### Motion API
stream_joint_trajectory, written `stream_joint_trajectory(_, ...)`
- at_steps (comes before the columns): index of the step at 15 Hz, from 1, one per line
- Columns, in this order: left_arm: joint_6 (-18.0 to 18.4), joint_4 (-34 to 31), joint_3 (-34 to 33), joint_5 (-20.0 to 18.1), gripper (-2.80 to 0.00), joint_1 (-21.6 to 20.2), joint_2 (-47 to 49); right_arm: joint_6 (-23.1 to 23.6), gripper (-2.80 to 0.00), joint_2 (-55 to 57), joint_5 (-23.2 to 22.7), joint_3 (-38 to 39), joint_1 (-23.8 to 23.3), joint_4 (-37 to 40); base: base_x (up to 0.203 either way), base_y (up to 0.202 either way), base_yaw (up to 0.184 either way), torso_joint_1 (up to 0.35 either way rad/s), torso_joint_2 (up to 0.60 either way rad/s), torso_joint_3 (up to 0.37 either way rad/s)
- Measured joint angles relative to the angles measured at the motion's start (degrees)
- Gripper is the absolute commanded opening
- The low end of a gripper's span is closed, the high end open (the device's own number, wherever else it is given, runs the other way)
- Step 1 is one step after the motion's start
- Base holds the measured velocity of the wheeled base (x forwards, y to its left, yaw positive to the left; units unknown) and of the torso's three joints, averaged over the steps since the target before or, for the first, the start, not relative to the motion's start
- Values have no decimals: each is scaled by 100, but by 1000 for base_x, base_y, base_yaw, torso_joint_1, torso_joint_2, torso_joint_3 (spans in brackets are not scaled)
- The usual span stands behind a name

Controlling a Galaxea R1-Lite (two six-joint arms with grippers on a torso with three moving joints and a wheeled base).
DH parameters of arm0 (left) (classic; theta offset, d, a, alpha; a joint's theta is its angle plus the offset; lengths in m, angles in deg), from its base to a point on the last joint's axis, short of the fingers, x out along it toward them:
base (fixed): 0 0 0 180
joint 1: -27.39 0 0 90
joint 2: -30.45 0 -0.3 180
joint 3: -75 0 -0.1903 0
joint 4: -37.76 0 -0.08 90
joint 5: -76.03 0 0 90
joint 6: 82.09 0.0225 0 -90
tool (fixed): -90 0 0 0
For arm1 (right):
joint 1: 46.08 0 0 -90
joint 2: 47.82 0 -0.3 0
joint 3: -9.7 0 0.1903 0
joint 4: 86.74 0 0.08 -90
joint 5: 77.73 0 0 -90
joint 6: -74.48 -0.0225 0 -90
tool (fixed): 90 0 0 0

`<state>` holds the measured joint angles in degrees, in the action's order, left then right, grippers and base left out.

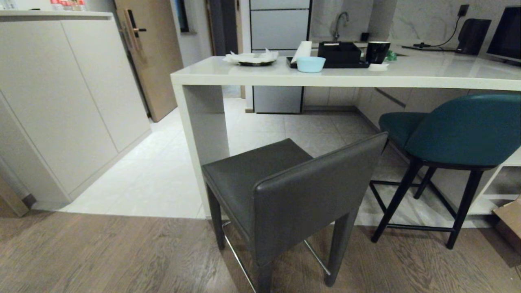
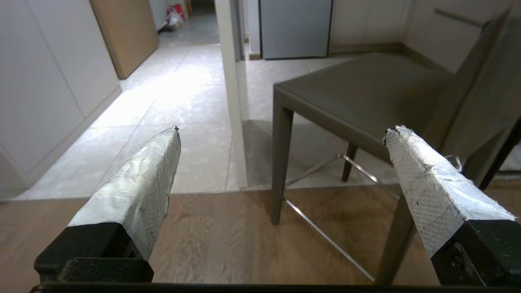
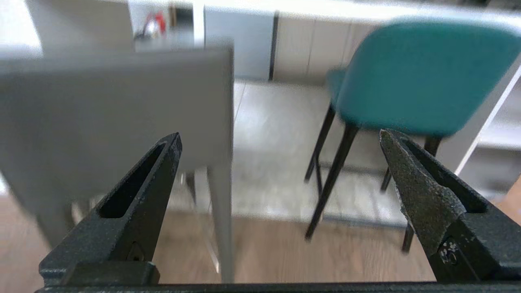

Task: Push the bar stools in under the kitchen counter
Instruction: Pull the blue chair out from under the dining table

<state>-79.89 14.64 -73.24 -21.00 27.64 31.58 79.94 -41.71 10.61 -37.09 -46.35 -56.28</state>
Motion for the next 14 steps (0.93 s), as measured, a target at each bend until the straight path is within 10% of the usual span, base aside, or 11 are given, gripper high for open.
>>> stream_joint_trajectory(14, 293, 158, -830, 642, 0, -6, -123, -96, 0, -611, -23, 2326, 0, -688, 0, 0, 0, 0, 0, 0)
